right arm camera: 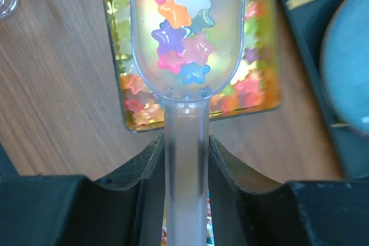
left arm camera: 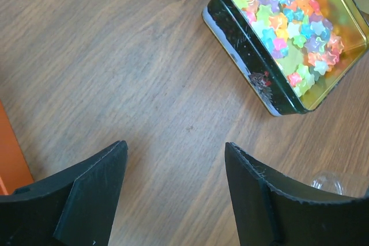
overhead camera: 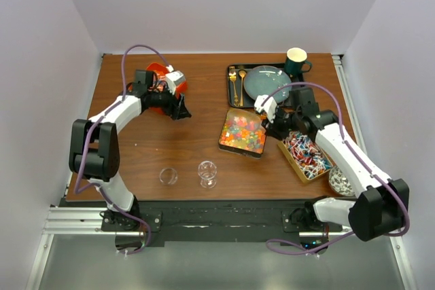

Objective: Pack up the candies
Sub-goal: Scoop the fake candies from the storage box, then place the fake candies in the packing bottle.

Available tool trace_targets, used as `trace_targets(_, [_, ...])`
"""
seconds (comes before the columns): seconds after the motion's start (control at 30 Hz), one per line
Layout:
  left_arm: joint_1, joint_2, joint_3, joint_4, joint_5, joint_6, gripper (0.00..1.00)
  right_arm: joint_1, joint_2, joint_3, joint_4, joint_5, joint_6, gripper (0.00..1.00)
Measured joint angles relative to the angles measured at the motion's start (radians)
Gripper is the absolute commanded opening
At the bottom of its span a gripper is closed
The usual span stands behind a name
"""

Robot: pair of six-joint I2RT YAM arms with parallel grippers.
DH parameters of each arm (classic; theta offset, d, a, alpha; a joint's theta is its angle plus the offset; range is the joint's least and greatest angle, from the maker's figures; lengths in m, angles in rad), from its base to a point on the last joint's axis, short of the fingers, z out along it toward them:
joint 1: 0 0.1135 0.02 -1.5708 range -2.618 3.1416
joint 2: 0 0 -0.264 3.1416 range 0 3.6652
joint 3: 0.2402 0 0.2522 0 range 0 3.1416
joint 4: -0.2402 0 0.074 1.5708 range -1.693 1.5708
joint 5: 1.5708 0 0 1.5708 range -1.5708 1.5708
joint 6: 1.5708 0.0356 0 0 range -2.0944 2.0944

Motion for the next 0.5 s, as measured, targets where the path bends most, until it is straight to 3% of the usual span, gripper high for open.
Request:
trace_targets(0.23, [0.001,-0.109,-0.106,0.077,-0.094,-0.089,0.73,0.081,0.049,0.283,-0.254,0.004,-0.224,0.00])
trace_targets(0.5, [0.002,-0.214,-0.117,0.100,-0.164,-0.131,0.74,0.143,0.156,0.449,-0.385,-0.005,-0.283,0.00])
